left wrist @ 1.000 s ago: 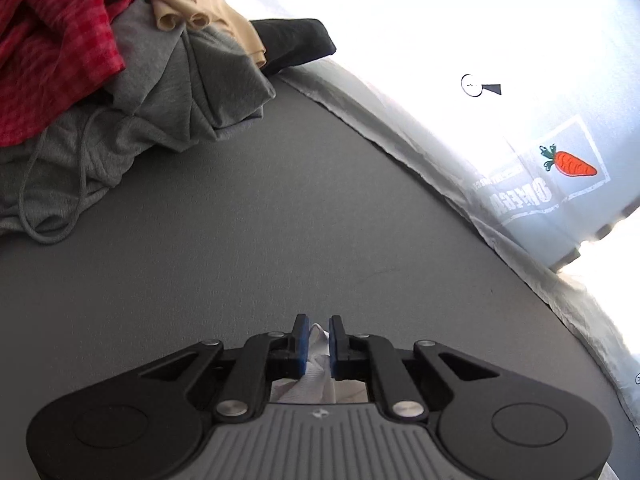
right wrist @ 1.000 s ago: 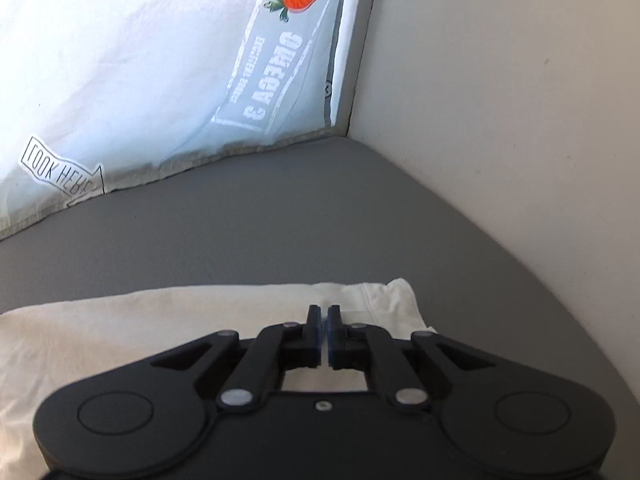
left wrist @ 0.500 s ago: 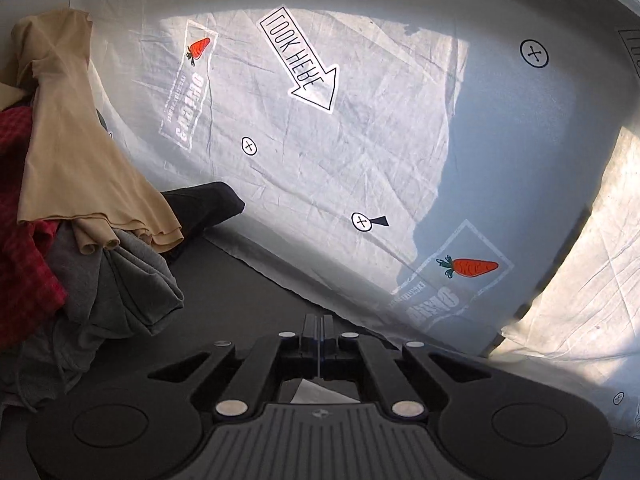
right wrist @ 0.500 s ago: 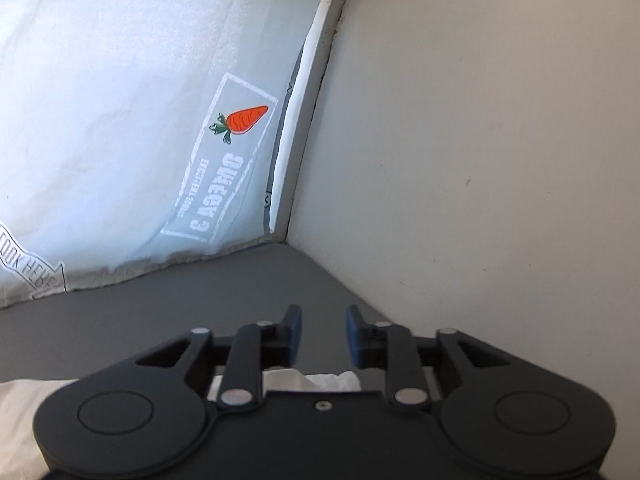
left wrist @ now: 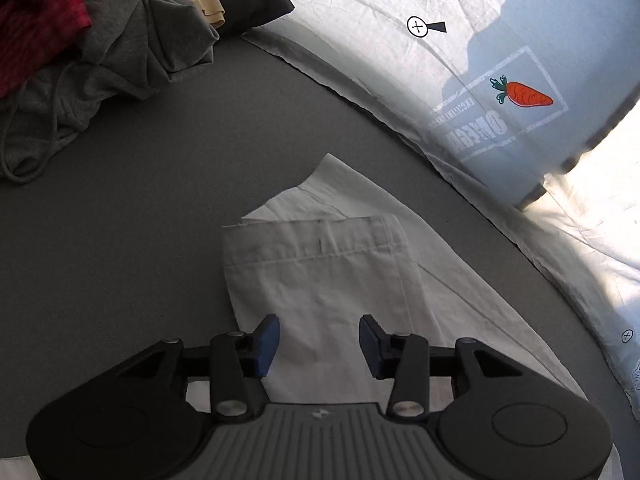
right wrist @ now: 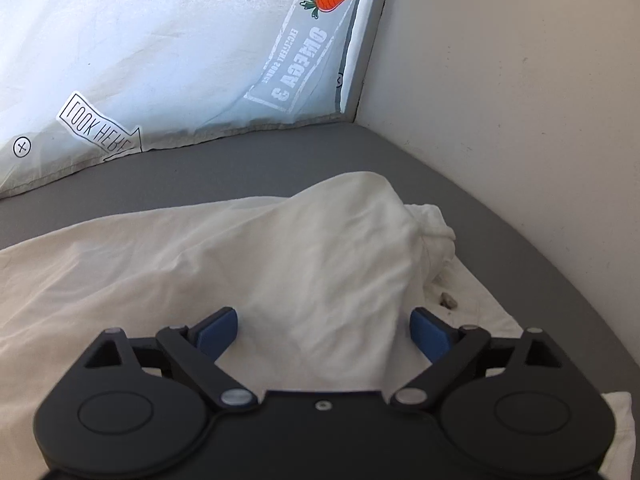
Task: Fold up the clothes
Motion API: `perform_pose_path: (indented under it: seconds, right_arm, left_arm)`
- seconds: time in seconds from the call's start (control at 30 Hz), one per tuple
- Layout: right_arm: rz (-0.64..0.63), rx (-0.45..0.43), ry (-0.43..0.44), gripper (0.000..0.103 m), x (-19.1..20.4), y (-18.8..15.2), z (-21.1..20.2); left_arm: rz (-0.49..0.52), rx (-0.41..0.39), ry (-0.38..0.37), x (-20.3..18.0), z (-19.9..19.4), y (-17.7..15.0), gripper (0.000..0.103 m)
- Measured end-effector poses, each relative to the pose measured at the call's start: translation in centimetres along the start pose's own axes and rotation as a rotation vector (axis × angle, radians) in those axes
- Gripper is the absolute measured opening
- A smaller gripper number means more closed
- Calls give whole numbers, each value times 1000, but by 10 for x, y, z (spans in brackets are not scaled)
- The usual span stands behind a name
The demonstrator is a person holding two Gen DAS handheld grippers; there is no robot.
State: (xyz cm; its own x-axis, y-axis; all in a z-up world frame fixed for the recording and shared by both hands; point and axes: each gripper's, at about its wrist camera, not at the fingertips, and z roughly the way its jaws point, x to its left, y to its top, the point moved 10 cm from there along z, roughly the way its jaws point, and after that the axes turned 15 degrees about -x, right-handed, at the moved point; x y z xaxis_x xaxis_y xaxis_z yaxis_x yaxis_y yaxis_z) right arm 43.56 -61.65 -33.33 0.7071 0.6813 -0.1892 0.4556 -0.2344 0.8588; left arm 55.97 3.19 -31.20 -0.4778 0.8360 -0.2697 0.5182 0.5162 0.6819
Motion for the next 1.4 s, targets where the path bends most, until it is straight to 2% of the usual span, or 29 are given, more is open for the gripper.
perform_pose_path:
  seconds: [0.07,0.17,0.3,0.37,0.47,0.53,0.6,0.67,0.7,0.73,0.8,0.97,1.1,1.3,1.4]
  right_arm:
    - [13,15,-1,95,6,-8,-9]
    - [45,45,11,98,13,-16,-12]
    - [73,103,20,102,15,-23,-6]
    - [102,114,26,103,14,-24,-5]
    - [136,123,32,103,13,-25,-3]
    - [151,118,30,103,13,-26,-3]
    - [158,113,25,103,13,-25,-3]
    - [167,111,23,103,13,-25,-3]
    - [172,111,22,103,13,-25,-3]
    - [176,111,23,103,13,-25,-3]
    - [179,110,24,103,12,-25,-3]
    - [180,108,24,103,13,-25,-3]
    - [177,92,32,103,12,-25,-4]
    - [170,45,40,103,11,-26,-7]
    - [166,25,42,103,12,-26,-8]
  left_arm:
    - [63,5,-43,-26,0,-10,51]
    - [145,14,-60,-53,8,-21,51]
    - [227,4,-25,-70,24,-27,53]
    - [279,-7,12,-72,32,-28,57]
    - [308,-1,34,-70,42,-30,58]
    - [299,4,36,-67,44,-30,58]
    - [292,-3,46,-64,45,-29,53]
    - [270,-8,40,-60,43,-27,27]
    - [257,-10,34,-58,42,-26,18]
    - [235,-11,28,-55,40,-25,3]
    - [185,-14,18,-48,34,-22,3]
    - [152,-86,32,-26,-8,-7,2]
    - [110,-107,72,11,-45,-4,2]
    - [-42,23,163,85,-70,-45,4]
    - [-92,54,167,104,-82,-58,8]
